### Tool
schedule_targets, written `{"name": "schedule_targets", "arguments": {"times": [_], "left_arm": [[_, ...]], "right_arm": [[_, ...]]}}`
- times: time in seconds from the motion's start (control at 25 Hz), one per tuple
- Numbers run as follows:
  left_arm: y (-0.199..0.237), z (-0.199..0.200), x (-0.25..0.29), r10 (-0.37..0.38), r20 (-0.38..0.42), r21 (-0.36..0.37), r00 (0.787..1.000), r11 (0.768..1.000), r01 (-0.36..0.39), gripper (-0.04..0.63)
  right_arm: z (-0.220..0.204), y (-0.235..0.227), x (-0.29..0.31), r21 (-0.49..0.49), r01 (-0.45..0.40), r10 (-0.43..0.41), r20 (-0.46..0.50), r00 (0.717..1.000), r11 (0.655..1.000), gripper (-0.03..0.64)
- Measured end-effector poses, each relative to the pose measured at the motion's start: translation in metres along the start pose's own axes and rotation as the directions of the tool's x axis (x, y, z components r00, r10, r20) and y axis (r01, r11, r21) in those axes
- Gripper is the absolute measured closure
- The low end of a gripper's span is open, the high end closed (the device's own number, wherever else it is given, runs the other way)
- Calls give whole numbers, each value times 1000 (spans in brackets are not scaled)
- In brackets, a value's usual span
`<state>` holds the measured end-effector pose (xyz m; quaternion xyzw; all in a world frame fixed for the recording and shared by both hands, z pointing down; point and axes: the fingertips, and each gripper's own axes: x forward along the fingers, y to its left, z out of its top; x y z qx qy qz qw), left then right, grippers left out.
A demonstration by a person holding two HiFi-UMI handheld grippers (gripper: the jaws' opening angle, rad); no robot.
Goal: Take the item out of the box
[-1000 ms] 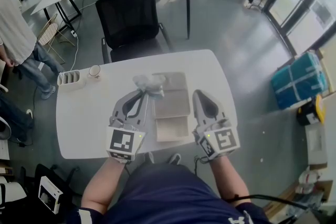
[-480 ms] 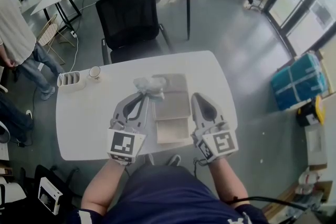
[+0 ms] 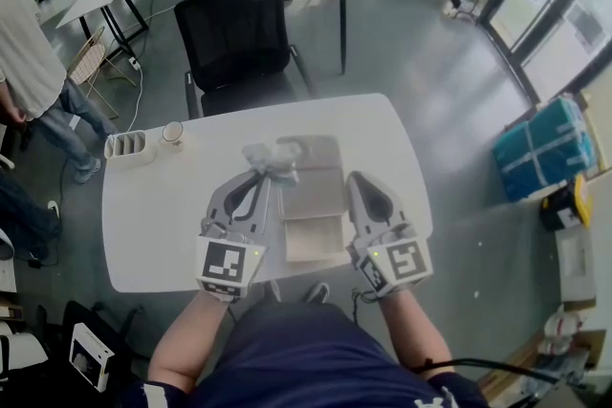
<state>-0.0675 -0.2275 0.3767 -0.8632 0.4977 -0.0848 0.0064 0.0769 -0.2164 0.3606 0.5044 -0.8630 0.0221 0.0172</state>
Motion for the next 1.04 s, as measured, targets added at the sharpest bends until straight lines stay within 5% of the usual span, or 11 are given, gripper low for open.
{"name": "schedule_targets", "arguments": {"times": [1.04], "left_arm": [[0, -1, -2, -4, 6, 9, 1000, 1000, 4, 561]], "right_arm": [[-5, 4, -3, -11, -4, 4, -10, 1000, 1000, 600]]}}
